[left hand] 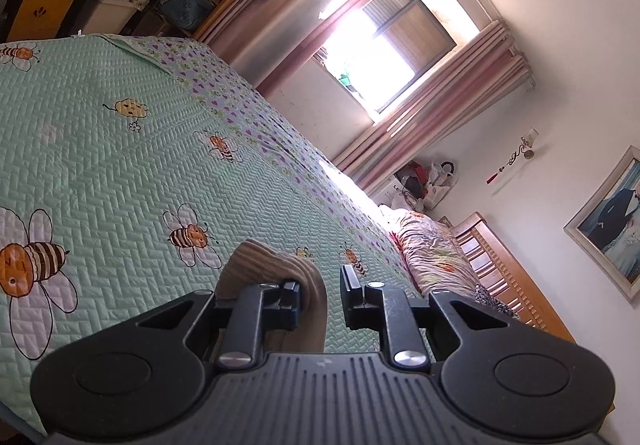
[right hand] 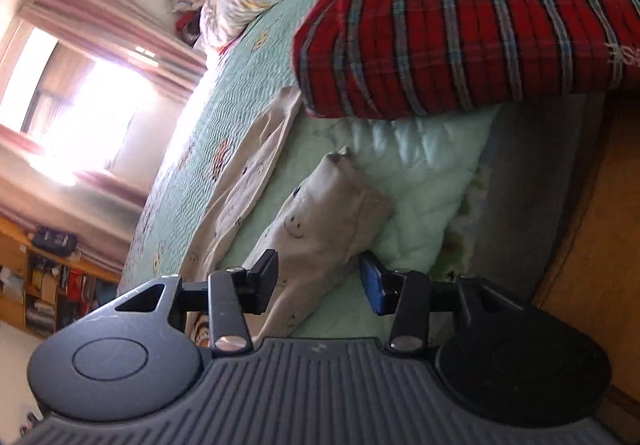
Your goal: Fold clothes
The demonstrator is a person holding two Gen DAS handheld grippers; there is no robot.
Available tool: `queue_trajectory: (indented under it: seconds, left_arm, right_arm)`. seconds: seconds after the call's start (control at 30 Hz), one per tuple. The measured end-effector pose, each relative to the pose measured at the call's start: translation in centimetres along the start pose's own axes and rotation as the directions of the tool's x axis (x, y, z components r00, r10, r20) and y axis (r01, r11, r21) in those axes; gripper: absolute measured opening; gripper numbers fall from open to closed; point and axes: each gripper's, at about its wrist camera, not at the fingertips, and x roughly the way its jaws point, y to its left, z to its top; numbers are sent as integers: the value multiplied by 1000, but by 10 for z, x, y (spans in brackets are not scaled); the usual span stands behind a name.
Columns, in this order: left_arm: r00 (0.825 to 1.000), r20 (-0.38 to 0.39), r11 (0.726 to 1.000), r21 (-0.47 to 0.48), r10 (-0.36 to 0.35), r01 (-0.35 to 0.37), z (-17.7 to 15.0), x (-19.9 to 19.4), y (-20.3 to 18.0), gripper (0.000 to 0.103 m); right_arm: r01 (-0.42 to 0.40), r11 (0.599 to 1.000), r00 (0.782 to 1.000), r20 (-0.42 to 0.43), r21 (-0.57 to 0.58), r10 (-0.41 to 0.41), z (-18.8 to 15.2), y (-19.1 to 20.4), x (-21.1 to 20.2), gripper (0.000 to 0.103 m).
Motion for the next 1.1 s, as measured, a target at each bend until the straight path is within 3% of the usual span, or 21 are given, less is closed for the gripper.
queue_trajectory:
  seconds: [0.1,0.23,0.37,0.47,0.53,0.6,0.73,0.87,1.1]
  left_arm:
    - [1000,3,1000,-5,11,-11,0,1,3,20]
    - [999,5,999,-17,33,-32,-1,-1,13,20]
    - [998,-4,998,-33,62,-62,-2,6,21,20]
    - [997,-2,996,-52,77,-77,-5,14,26,20]
    - [996,3,994,-73,87,-86,-8,17,30,21]
    - [996,-4,992,-80,94,-94,-14,17,36,22]
    - [991,-28,987,-90,132,-134,-19,24,53,22]
    - [989,-35,983,-111,142,-146,-20,30,63,22]
    - [987,-27,980,-117,160,-162,-24,25,64,22]
  right_arm:
    - [15,999,1000,12,-34,-15,-3,-1,10,5]
    - [-1,998,998,60,-58,5,2,12,5,5]
    - [-83,991,989,109,-110,95,22,60,-9,5]
    - [-99,985,991,79,-139,111,55,113,14,13]
    - [-93,984,995,14,-155,96,74,130,41,42]
    - [-46,990,999,13,-134,48,74,127,43,43]
    - [-40,984,998,44,-176,49,45,91,25,47]
    - [-64,994,998,-24,-87,62,16,38,27,48]
    - [-150,979,988,-46,-140,145,21,49,66,47]
